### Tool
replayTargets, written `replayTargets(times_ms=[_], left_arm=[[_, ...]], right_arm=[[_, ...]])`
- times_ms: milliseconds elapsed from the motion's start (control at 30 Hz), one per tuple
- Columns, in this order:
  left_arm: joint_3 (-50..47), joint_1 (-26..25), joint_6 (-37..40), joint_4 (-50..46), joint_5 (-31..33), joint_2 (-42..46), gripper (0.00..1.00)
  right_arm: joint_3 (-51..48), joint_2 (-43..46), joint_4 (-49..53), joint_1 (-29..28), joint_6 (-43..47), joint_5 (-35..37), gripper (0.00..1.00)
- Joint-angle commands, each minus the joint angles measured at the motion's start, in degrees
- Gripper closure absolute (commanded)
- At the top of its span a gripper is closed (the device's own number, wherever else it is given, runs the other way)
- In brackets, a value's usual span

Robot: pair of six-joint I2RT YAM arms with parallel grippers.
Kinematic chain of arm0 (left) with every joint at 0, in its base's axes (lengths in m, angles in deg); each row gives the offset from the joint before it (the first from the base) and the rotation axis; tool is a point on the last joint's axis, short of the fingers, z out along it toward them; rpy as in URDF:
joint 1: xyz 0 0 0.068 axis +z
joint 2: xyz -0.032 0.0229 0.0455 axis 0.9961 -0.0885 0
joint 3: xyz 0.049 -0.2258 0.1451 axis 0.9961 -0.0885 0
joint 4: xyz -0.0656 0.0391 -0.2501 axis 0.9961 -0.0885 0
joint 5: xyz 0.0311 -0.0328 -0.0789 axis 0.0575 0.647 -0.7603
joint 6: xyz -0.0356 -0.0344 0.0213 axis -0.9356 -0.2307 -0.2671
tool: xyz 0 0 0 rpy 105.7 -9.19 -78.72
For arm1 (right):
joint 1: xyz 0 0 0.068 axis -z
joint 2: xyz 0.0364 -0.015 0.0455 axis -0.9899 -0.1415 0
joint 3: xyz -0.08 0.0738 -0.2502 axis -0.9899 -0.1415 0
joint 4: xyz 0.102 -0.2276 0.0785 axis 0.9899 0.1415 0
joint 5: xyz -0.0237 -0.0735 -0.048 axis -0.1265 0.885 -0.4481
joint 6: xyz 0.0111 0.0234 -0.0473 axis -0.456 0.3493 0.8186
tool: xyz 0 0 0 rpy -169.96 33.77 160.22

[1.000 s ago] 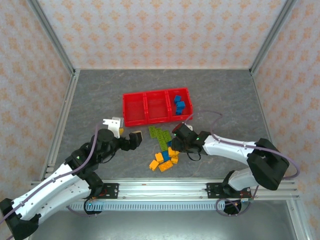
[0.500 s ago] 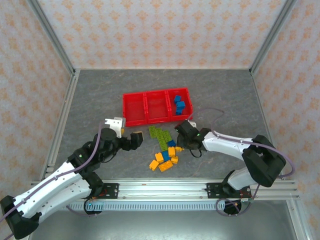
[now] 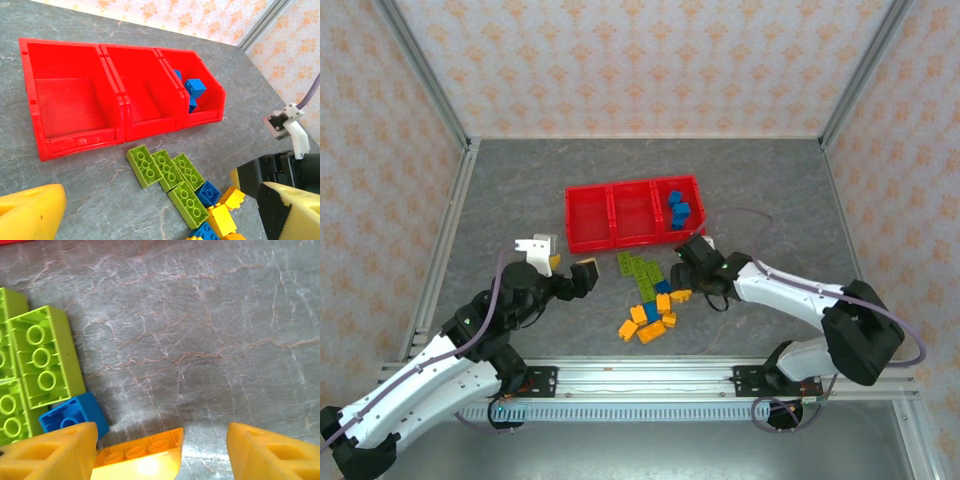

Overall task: Sort the legos into containers by color
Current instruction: Pick up the lego from the bottom-center of the table.

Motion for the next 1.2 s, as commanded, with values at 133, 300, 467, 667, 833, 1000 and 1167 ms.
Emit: replayTargets(times_ms=[133,300,467,667,833,1000,1167], left_arm=[[0.32,-0.12,0.71,-0.88,-0.16,0.81,0.01],[0.38,-0.12,0.9,-1.18,1.02,5.38,0.01],[1.28,-0.11,0.55,-3.09,3.52,10.14,0.01],[0.69,-0.11,1.24,-2.19,2.4,12.33,0.01],[1.05,-0.09,2.68,-2.34,2.08,10.74,0.01],[1.37,-0.12,3.78,-2.66,1.34,8.14,0.01],[0.75,-0.08,4.23,-1.78,0.4,8.41,0.01]], right_arm=[[8.63,7.52,5.73,-5.96,25.81,3.02,0.25],[6.02,13.63,6.3,-6.5,52.28,2.99,0.18],[-1.69,13.8,11.06,-6.45,69.27,0.9,0.14],[-8.84,11.88,1.33,-6.5,72.72,0.14,0.15],[-7.4,6.97,-2.56,-6.43,71.82,-1.34,0.15],[-5.79,3.35,-3.8,-6.4,74.89,0.52,0.15],[-4.16,0.84,-4.97,-5.9,77.3,-1.0,0.16]])
